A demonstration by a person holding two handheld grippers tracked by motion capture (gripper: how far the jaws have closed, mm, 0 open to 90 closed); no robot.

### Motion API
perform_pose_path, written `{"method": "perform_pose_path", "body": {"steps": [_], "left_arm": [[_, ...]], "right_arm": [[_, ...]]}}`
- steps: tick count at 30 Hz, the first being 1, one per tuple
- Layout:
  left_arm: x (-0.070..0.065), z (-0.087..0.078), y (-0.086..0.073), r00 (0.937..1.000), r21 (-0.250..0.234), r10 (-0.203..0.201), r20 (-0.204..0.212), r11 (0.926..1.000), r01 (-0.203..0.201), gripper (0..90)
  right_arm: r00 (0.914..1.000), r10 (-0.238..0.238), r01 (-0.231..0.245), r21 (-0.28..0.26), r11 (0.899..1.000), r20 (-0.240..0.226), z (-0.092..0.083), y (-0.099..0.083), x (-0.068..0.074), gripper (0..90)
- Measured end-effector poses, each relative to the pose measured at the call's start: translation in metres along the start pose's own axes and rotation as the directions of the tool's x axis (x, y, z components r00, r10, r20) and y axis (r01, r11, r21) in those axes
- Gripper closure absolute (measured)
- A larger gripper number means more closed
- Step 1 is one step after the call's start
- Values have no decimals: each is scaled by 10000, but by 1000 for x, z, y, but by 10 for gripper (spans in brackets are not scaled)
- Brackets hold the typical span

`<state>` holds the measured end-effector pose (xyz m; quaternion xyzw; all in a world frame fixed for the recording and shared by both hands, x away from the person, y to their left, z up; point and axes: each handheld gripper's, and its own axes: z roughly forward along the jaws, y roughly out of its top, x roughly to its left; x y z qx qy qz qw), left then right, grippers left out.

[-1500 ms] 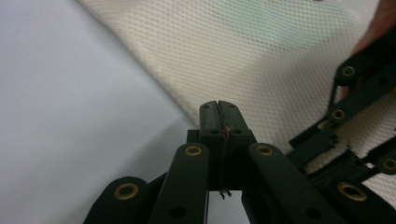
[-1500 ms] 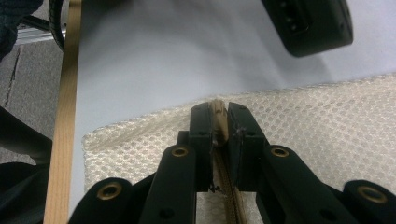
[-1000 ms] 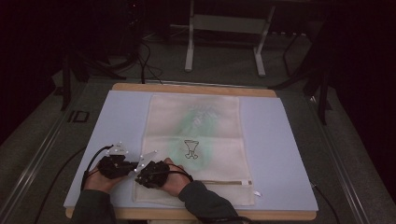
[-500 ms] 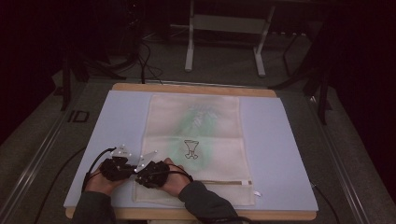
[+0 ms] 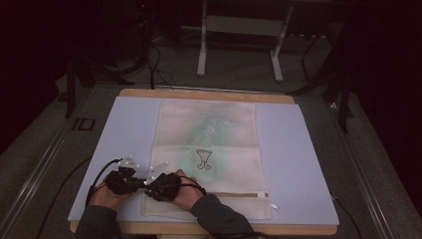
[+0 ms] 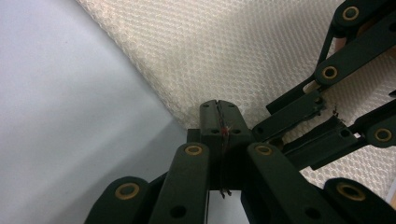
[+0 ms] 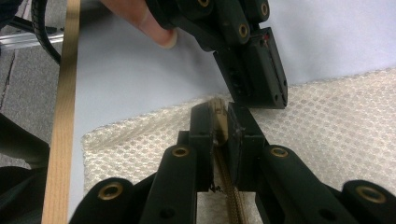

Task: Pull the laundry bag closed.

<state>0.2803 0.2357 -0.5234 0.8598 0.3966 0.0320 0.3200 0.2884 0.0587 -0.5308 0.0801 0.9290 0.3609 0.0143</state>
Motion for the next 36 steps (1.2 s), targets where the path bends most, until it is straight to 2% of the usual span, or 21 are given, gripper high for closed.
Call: {"method": "perform_pose_path", "body": {"steps": [4, 11, 12, 24, 36], "left_arm": [[0, 0, 1, 10000, 74, 58, 6, 10000, -58, 899], [-1, 0, 1, 9998, 150, 162, -122, 9998, -160, 900], [-2, 0, 2, 9994, 220, 286, -183, 9994, -282, 900], [-1, 0, 2, 9993, 162, 352, -139, 9993, -349, 900], [-2, 0, 1, 9987, 133, 465, -197, 9988, -462, 900]], "right_arm": [[9999, -127, 127, 86, 9999, 30, 0, 1, 1, 820], [10000, -80, 80, 110, 9999, 3, -2, -1, -1, 821], [10000, -80, 80, 118, 9999, -11, -3, -1, -1, 821], [10000, -71, 72, 224, 9997, -49, -8, -5, -2, 822], [9993, -321, 313, 391, 9987, 189, -13, -7, 2, 822]]}}
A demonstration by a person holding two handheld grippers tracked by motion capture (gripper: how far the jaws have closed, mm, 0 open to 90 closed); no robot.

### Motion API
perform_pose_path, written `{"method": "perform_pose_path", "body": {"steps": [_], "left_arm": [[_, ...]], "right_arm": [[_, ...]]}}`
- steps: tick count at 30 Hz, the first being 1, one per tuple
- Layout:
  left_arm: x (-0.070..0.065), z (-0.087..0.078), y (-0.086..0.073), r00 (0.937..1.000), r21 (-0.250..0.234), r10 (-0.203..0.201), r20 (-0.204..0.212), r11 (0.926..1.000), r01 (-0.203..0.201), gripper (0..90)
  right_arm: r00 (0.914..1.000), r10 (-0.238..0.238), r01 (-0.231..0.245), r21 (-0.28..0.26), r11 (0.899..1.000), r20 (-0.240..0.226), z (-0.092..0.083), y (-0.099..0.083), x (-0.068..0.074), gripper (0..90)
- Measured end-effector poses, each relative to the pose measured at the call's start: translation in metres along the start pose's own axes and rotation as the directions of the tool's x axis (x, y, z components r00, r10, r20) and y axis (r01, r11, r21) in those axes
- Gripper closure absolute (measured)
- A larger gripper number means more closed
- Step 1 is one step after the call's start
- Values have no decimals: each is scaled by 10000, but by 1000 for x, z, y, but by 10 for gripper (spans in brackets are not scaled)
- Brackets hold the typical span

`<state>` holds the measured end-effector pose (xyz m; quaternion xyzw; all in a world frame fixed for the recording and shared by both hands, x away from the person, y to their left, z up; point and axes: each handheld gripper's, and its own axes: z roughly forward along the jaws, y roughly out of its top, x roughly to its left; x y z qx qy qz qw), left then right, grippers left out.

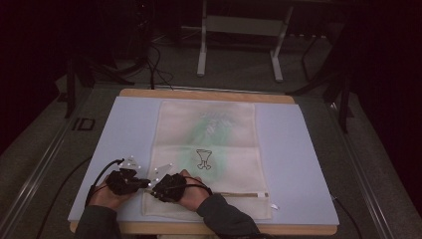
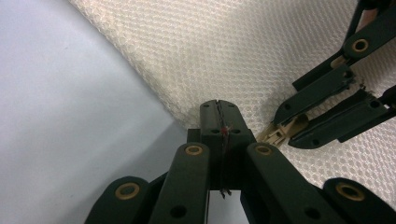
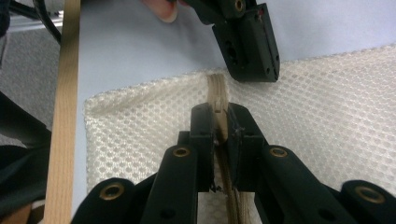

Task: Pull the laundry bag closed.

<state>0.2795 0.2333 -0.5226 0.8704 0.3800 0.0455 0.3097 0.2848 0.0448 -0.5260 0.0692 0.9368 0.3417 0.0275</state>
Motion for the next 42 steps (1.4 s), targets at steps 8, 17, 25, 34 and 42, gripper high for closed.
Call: {"method": "perform_pose_path", "body": {"steps": [8, 17, 25, 34, 42], "left_arm": [[-1, 0, 0, 10000, -10, -4, -37, 10000, 4, 900], [0, 0, 0, 10000, 0, -5, -18, 10000, 5, 900], [-1, 0, 0, 10000, 1, -8, -36, 10000, 8, 900], [-1, 0, 0, 10000, 13, 22, -57, 10000, -22, 900], [-1, 0, 0, 10000, 10, 48, -52, 10000, -48, 900]], "right_arm": [[10000, -50, 50, 54, 10000, 83, -2, -2, 1, 822], [9998, -118, 117, 93, 9999, 130, -6, -5, 2, 822], [9997, -128, 127, 68, 9999, 183, -9, -9, 3, 822], [9998, -124, 122, 65, 9999, 176, -12, -13, 3, 821], [9997, -139, 137, 101, 9999, 201, -16, -16, 3, 822]]}}
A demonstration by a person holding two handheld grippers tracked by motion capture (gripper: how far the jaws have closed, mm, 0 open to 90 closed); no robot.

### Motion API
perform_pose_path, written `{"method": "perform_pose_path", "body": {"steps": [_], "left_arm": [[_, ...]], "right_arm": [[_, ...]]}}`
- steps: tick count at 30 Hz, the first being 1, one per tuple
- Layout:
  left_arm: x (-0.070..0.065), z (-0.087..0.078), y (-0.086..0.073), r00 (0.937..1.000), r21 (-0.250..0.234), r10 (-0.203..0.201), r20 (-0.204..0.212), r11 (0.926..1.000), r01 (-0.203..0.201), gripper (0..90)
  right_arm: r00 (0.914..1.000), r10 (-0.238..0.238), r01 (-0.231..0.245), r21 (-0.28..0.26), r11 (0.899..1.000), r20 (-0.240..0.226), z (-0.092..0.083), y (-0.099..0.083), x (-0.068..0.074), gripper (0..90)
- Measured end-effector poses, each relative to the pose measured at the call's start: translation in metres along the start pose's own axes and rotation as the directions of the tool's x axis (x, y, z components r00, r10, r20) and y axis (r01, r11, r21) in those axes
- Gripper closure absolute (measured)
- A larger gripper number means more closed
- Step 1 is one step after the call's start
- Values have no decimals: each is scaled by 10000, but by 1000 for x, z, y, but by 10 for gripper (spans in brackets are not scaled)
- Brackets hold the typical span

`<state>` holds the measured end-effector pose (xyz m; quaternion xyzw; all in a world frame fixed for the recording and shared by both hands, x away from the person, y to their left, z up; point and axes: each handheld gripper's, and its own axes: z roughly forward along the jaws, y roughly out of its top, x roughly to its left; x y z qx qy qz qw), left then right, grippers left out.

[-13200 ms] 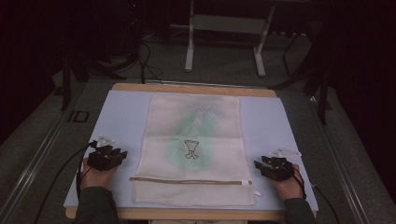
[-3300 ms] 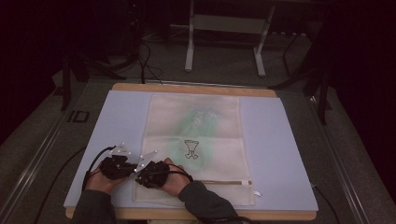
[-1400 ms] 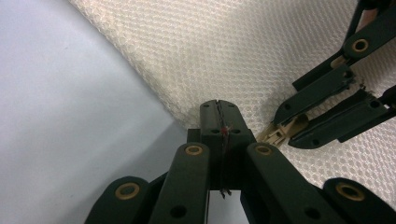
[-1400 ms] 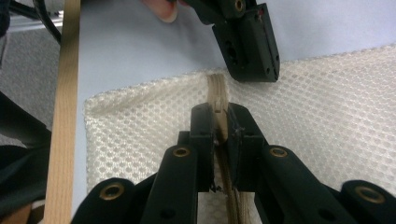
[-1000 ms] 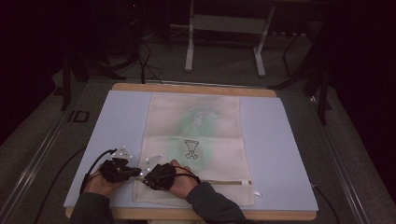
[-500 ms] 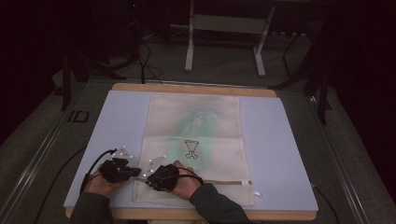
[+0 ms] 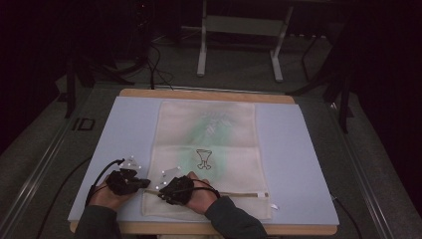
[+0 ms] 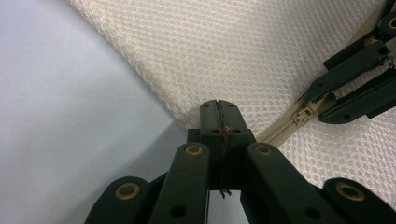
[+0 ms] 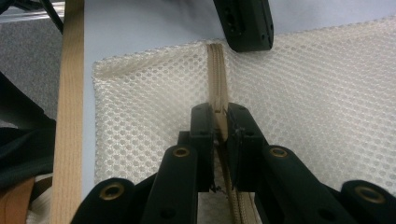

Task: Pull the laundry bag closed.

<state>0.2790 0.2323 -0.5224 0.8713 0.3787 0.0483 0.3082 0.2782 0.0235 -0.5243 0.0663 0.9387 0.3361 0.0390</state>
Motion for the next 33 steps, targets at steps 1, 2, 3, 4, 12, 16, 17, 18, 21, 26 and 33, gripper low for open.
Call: {"method": "perform_pose_path", "body": {"steps": [1, 2, 3, 4, 12, 16, 17, 18, 21, 26, 33], "left_arm": [[0, 0, 0, 10000, 6, 1, -1, 10000, -1, 900], [0, 0, 0, 10000, 2, 3, -3, 10000, -3, 899], [0, 0, 0, 10000, 6, 6, -3, 10000, -6, 899], [0, 0, 0, 10000, 8, 11, -4, 10000, -11, 899], [0, 0, 0, 10000, 4, 7, -1, 10000, -7, 900], [0, 0, 0, 10000, 42, 69, -18, 10000, -69, 900], [-1, 0, 0, 10000, 43, 64, -29, 10000, -64, 900], [-1, 0, 0, 10000, 43, 64, -29, 10000, -64, 899], [0, 0, 0, 10000, 44, 70, -27, 10000, -70, 899], [-1, 0, 0, 10000, 36, 69, -42, 10000, -69, 900], [0, 0, 0, 10000, 29, 45, -32, 10000, -45, 900]], "right_arm": [[10000, 0, 0, 0, 10000, 0, 0, 0, 0, 822], [10000, -6, 6, -8, 10000, 32, 0, -1, 0, 822], [10000, -6, 6, -8, 10000, 32, 0, -1, 0, 822], [10000, 10, -10, 7, 10000, 31, -1, -1, 1, 821], [10000, 29, -29, 20, 10000, 38, -5, -5, 0, 822], [10000, 11, -11, 8, 10000, 40, -6, -6, 0, 821], [10000, 14, -14, 2, 10000, 57, -6, -6, 0, 822], [10000, 14, -14, 2, 10000, 57, -6, -6, 0, 822], [10000, -1, 1, -14, 10000, 75, -6, -6, 1, 822], [10000, 27, -28, 9, 10000, 93, -7, -7, 2, 822], [9999, 1, -1, -26, 10000, 104, -9, -8, 2, 822]]}}
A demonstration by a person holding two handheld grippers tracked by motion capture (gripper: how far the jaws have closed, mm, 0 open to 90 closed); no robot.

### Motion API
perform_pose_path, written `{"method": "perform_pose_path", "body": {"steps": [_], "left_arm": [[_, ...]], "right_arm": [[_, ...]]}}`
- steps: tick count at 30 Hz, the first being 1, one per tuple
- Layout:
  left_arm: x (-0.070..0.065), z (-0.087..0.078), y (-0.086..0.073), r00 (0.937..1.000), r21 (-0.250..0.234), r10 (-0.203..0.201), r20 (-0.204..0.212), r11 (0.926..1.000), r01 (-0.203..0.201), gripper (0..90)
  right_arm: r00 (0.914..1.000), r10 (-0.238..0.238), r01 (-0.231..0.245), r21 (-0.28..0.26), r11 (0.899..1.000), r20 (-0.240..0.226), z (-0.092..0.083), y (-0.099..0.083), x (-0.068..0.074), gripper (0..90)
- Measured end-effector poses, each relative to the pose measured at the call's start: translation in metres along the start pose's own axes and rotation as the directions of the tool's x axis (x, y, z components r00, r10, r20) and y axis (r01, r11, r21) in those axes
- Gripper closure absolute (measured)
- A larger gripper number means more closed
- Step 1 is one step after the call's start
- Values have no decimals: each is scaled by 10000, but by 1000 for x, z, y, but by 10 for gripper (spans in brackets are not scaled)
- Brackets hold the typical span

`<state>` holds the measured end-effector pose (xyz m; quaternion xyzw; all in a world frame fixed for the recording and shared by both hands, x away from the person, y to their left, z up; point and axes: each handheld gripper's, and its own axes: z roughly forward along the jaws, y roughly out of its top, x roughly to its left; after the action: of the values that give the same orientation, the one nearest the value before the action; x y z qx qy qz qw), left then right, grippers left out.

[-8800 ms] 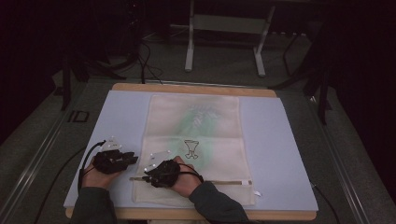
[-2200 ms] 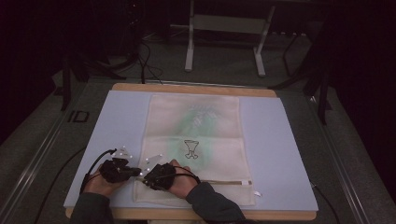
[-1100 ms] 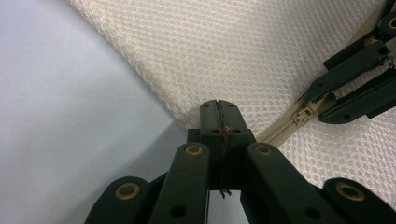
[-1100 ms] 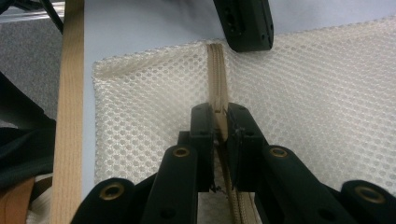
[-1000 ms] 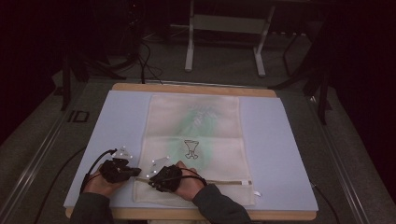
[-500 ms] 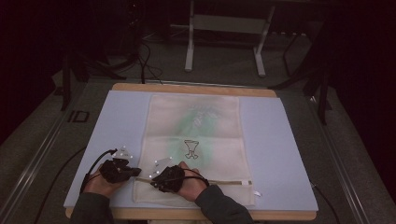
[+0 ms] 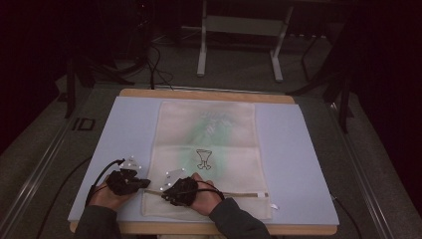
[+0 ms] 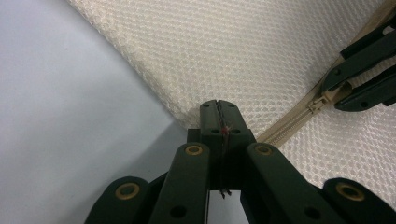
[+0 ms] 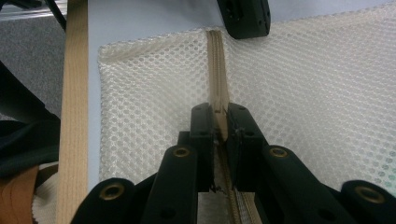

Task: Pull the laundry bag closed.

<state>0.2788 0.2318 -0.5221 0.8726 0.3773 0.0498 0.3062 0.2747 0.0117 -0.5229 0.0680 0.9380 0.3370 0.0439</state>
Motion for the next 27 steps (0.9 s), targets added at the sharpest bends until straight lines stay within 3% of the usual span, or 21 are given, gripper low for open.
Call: {"method": "perform_pose_path", "body": {"steps": [27], "left_arm": [[0, 0, 0, 10000, -37, -73, 27, 10000, 73, 900]], "right_arm": [[9999, 164, -164, -7, 9999, 43, -8, -9, 0, 822]]}}
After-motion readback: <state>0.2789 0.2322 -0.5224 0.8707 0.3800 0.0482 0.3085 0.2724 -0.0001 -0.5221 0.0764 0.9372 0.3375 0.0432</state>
